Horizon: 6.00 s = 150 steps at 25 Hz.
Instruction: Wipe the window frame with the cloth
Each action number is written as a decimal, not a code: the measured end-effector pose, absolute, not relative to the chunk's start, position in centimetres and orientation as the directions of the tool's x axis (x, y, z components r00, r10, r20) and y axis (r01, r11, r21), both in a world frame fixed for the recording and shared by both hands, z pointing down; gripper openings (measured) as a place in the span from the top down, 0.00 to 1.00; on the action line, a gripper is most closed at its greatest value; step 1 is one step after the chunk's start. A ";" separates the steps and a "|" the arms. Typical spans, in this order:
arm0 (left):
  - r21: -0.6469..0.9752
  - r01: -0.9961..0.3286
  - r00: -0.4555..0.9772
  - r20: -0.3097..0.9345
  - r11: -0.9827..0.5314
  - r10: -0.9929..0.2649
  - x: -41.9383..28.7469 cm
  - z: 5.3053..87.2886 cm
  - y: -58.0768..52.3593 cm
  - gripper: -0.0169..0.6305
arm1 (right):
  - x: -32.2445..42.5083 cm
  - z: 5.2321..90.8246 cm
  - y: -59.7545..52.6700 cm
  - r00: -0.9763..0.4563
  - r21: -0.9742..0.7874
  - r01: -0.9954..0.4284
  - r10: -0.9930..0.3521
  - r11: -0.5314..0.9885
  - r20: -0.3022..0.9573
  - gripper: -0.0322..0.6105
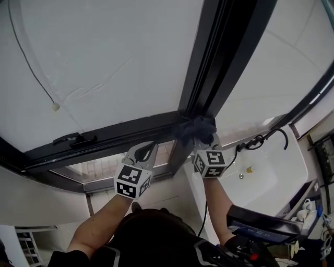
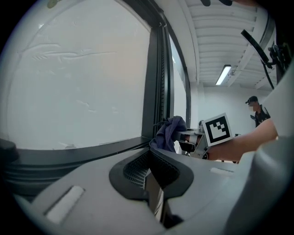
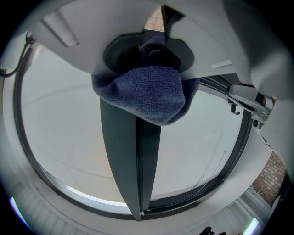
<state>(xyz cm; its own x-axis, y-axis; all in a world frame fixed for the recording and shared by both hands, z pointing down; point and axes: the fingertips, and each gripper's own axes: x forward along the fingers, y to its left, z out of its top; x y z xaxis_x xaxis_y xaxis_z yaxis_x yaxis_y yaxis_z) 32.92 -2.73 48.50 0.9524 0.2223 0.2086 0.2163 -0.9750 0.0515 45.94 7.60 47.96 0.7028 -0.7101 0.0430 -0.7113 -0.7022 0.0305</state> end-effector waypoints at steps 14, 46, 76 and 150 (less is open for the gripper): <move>0.073 0.116 0.960 0.249 -0.990 0.131 30.1 49.6 -2.4 0.98 | 45.5 51.5 7.4 0.638 0.005 -0.763 -0.752 -0.646 0.169 0.87; 0.088 -0.178 0.953 0.264 -0.980 -0.149 26.7 49.7 -7.8 0.98 | 43.7 53.5 4.5 0.489 -0.111 -0.846 -0.843 -0.521 0.225 0.87; 0.122 -0.398 0.900 0.242 -0.909 -0.362 9.6 49.9 -19.1 0.98 | 30.8 52.9 -9.4 0.120 -0.093 -0.984 -0.950 -0.153 0.289 0.87; 0.146 -0.722 0.691 0.209 -0.677 -0.692 -21.2 51.8 -37.0 0.98 | 3.3 52.5 -40.5 -0.187 -0.025 -0.982 -0.937 0.188 0.296 0.87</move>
